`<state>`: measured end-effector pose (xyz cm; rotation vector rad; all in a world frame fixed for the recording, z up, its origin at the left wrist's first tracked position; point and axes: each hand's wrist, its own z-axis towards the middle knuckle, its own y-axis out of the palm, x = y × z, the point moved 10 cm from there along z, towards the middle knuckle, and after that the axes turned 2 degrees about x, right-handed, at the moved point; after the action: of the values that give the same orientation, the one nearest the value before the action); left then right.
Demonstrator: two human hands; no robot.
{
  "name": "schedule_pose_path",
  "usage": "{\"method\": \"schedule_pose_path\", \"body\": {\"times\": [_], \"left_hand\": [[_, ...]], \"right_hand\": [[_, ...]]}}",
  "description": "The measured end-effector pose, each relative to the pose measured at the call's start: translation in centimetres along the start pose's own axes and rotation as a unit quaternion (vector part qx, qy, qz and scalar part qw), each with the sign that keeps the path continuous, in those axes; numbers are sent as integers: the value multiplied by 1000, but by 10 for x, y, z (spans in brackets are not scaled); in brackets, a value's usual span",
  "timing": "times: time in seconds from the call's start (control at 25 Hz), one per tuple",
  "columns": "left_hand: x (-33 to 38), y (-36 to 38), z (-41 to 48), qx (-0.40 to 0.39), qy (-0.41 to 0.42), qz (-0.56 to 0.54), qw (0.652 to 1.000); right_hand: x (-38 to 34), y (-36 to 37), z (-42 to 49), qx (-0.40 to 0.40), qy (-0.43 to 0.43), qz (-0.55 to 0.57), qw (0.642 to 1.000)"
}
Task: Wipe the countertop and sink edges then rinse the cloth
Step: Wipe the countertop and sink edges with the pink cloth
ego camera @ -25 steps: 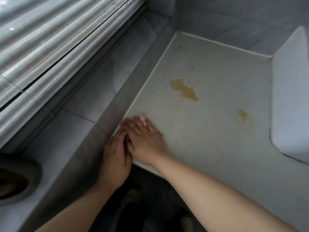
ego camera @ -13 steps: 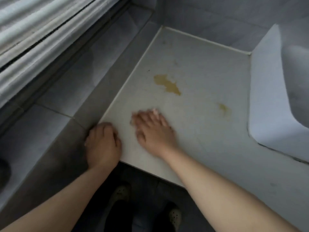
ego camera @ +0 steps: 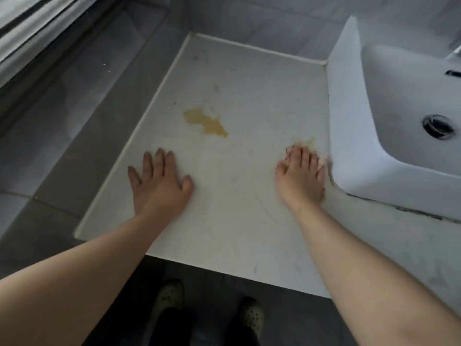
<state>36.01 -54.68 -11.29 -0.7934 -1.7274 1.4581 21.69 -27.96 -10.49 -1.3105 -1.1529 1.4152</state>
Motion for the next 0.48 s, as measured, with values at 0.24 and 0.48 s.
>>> {"method": "schedule_pose_path", "body": {"times": [0.24,0.48], "left_hand": [[-2,-5,19,20,-15,-5,1000],[-1,-8,17,34,-23,9,999]], "right_hand": [[-39,7,-51,19,-281,-38,959],[22,-3,70,50,38,52,997]]}}
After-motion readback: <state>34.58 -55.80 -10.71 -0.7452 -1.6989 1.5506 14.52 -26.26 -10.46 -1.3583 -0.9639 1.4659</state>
